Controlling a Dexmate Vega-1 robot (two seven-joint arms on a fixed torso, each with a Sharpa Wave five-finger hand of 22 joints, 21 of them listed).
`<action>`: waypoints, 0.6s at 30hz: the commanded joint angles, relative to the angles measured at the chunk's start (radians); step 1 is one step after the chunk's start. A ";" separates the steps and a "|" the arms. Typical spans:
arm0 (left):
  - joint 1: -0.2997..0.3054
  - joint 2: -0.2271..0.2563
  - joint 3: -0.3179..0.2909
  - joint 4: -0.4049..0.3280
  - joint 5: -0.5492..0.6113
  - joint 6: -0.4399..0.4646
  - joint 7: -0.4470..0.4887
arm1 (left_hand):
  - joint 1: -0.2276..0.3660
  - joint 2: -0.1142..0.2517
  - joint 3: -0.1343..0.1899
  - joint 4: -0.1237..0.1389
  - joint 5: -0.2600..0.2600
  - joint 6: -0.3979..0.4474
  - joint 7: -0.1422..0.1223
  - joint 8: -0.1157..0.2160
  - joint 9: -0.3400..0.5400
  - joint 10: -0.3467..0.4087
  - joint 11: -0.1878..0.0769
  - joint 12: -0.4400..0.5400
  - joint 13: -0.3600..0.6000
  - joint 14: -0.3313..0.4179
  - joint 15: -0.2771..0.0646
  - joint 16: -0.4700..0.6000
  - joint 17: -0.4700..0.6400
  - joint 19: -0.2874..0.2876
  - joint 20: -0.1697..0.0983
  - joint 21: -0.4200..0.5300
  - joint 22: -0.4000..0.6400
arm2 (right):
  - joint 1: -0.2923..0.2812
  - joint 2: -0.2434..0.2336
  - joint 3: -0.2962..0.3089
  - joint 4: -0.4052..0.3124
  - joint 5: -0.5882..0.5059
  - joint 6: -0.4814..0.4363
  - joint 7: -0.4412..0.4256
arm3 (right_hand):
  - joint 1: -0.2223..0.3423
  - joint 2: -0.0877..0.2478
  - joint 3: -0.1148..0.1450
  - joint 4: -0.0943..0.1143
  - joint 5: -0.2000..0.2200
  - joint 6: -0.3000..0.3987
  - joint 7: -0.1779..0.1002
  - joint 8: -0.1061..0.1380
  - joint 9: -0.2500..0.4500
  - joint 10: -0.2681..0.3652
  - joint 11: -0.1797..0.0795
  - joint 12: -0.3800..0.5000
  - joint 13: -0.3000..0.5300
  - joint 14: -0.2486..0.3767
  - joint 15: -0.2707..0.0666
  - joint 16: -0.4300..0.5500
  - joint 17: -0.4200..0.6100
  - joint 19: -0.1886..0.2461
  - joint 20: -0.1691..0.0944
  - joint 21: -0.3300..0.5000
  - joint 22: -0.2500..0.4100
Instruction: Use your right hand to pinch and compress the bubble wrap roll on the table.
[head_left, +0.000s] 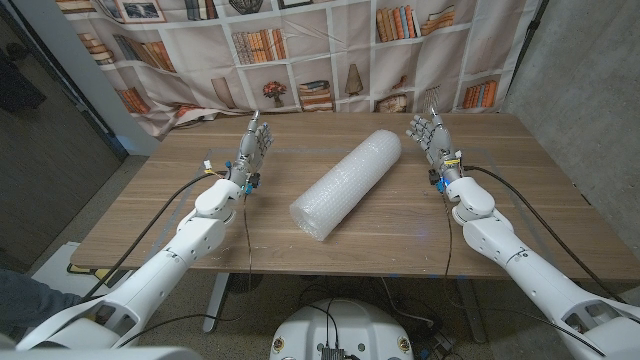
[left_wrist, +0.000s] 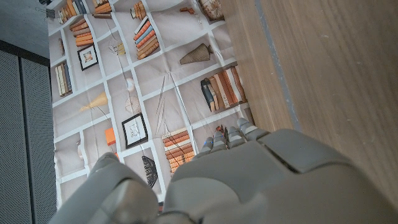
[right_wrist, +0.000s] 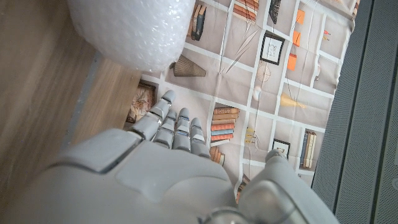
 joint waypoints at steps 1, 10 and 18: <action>0.006 -0.001 -0.005 -0.014 -0.004 -0.023 -0.011 | 0.009 0.005 0.001 -0.004 0.003 0.010 0.001 0.006 0.001 0.010 -0.002 0.010 0.003 0.010 0.002 0.007 0.003 0.008 0.001 0.008 0.002 | -0.007 -0.016 -0.007 -0.011 -0.090 0.077 -0.031 | 0.016 0.000 0.003 -0.008 -0.003 0.018 0.002 0.007 0.004 0.018 -0.004 0.007 0.002 0.017 -0.007 0.005 0.001 0.025 -0.027 0.007 0.005; -0.013 -0.026 0.015 0.013 0.007 -0.041 -0.027 | 0.014 0.010 0.002 -0.005 0.003 0.016 0.001 0.007 0.001 0.017 -0.003 0.010 0.003 0.016 0.002 0.007 0.003 0.012 0.002 0.009 0.001 | -0.002 -0.001 -0.017 0.027 -0.227 0.193 -0.105 | 0.028 0.006 0.006 -0.016 -0.006 0.036 -0.003 0.010 0.005 0.025 -0.006 0.006 0.003 0.025 -0.016 0.001 0.001 0.039 -0.037 0.008 0.005; 0.020 -0.009 0.006 -0.027 0.012 -0.031 0.004 | 0.021 0.017 0.004 -0.007 0.002 0.027 0.000 0.008 0.001 0.029 -0.002 0.012 0.003 0.029 0.000 0.009 0.003 0.020 0.003 0.010 0.001 | 0.042 0.037 -0.025 0.151 -0.338 0.360 -0.149 | 0.045 0.018 0.012 -0.025 -0.006 0.033 0.009 0.005 0.006 0.009 -0.008 -0.004 0.004 0.021 -0.014 -0.006 0.001 0.057 -0.054 0.009 0.003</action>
